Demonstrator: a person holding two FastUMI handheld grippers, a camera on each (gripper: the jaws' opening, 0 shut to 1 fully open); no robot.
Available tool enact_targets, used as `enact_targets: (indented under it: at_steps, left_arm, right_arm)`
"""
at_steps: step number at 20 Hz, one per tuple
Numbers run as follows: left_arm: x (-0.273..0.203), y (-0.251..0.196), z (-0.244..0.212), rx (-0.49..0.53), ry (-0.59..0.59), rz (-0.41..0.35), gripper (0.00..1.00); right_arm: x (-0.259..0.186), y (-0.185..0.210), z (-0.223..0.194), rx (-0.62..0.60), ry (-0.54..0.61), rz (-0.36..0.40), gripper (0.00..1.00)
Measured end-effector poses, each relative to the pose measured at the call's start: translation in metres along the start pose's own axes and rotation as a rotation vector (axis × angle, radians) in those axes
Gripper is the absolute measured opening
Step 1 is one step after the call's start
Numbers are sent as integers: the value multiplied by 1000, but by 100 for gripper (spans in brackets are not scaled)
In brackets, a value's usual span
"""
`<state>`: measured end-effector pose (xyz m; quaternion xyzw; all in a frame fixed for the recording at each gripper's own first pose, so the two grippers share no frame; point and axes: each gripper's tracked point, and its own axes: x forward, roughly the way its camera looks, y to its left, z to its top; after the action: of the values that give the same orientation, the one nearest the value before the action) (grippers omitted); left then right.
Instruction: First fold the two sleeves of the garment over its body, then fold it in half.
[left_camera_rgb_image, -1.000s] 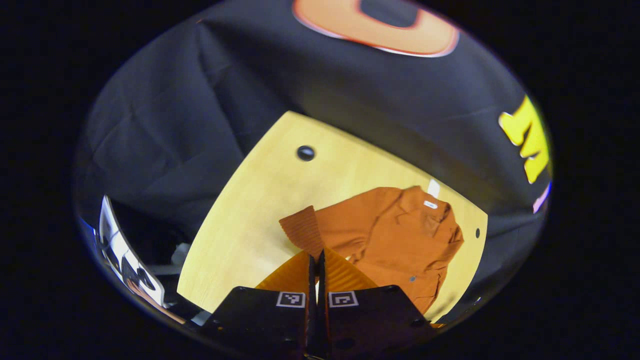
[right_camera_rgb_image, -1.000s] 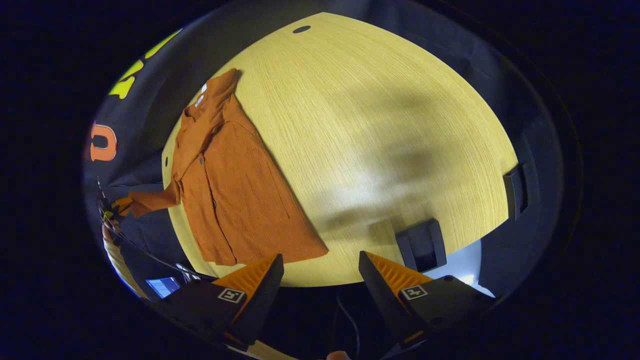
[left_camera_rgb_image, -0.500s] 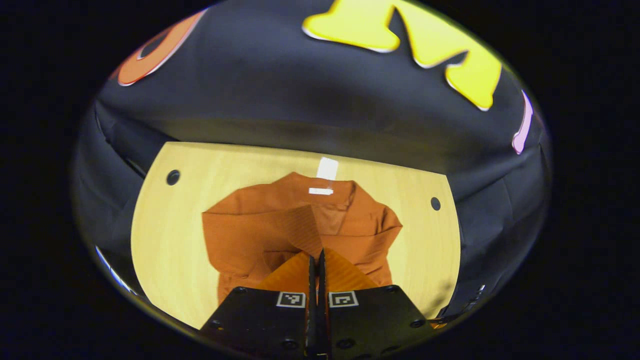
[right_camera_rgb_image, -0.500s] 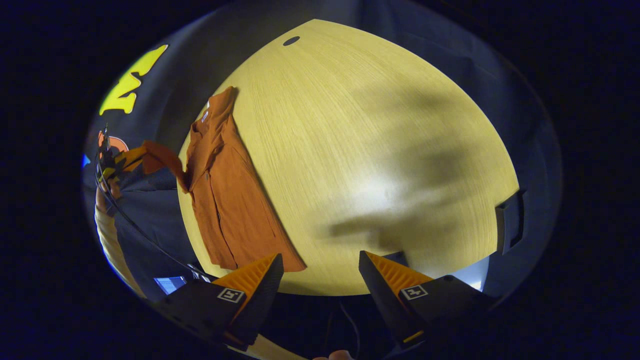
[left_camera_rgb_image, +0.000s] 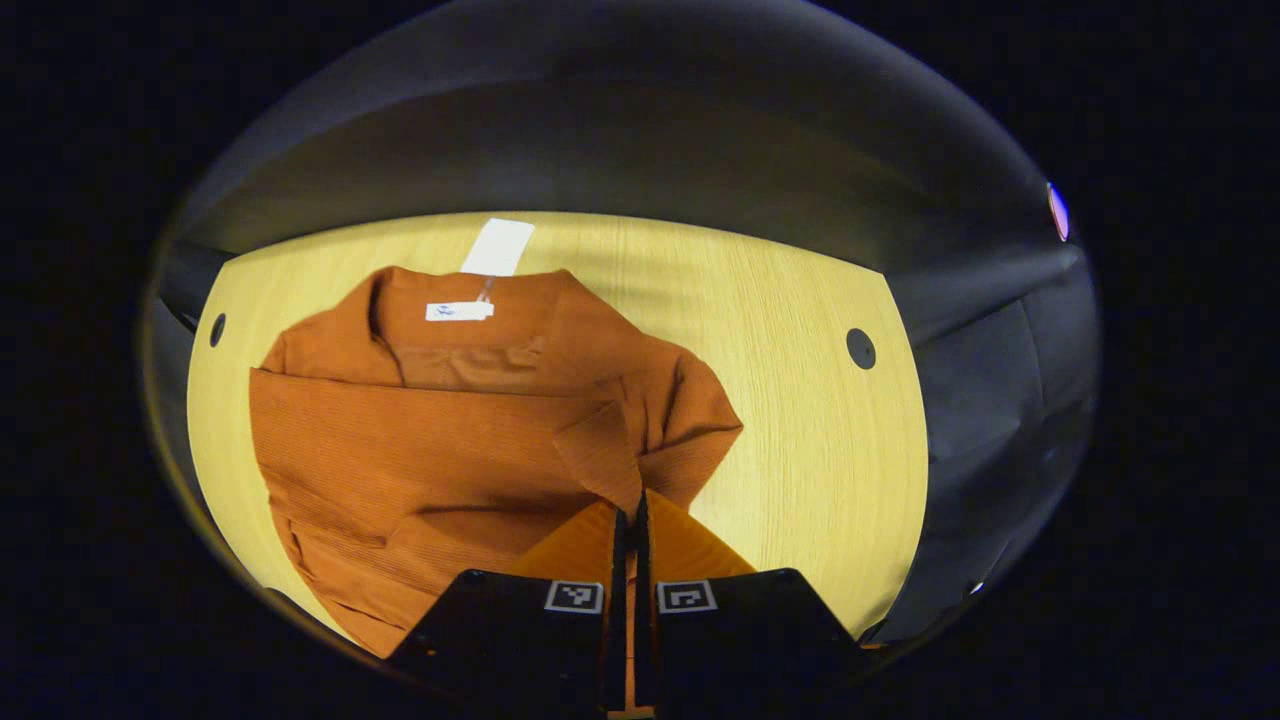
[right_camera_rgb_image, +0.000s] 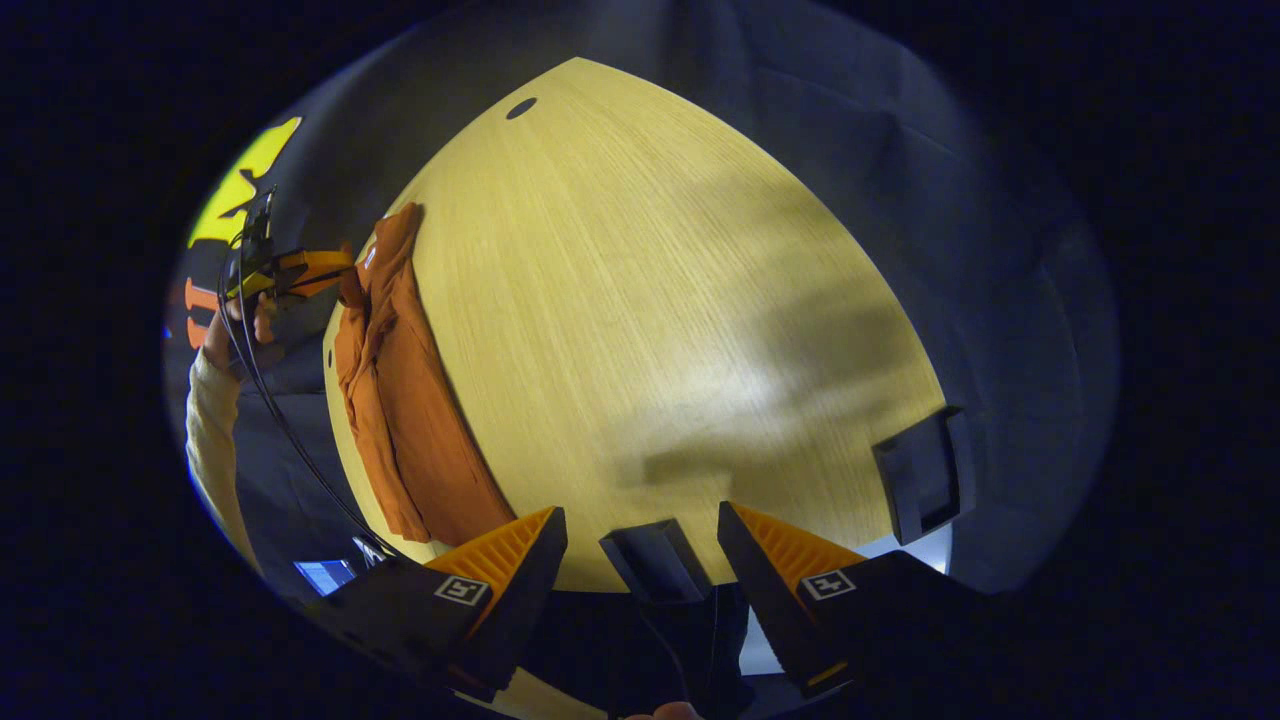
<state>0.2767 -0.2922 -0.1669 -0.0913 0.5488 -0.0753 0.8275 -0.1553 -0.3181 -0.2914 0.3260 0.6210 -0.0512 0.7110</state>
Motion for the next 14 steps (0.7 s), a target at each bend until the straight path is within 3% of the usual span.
enact_targets:
  at_steps: [1,3,5,6,7,8,12,14]
  left_arm:
    - [-3,-11,2,-3,1,-12,8]
    - [-21,-34,13,1,-4,-45,22]
    - [1,4,-19,9,-16,-42,34]
    - [-21,-20,12,3,-27,-41,53]
    - [-34,-23,14,-9,-34,-44,72]
    - [-42,-23,13,-20,-46,-59,81]
    - [-77,-4,1,9,-110,-113,97]
    - [-96,17,-14,18,-146,-118,98]
  right_arm:
    - [2,-1,-2,17,9,4,97]
    - [7,0,-2,37,24,10,97]
    - [8,1,3,29,20,0,93]
    - [9,5,5,19,17,-5,93]
    - [10,10,8,9,15,-9,93]
    - [10,16,10,-2,11,-9,93]
    - [10,50,9,-87,-11,3,96]
    - [12,71,3,-134,-14,16,96]
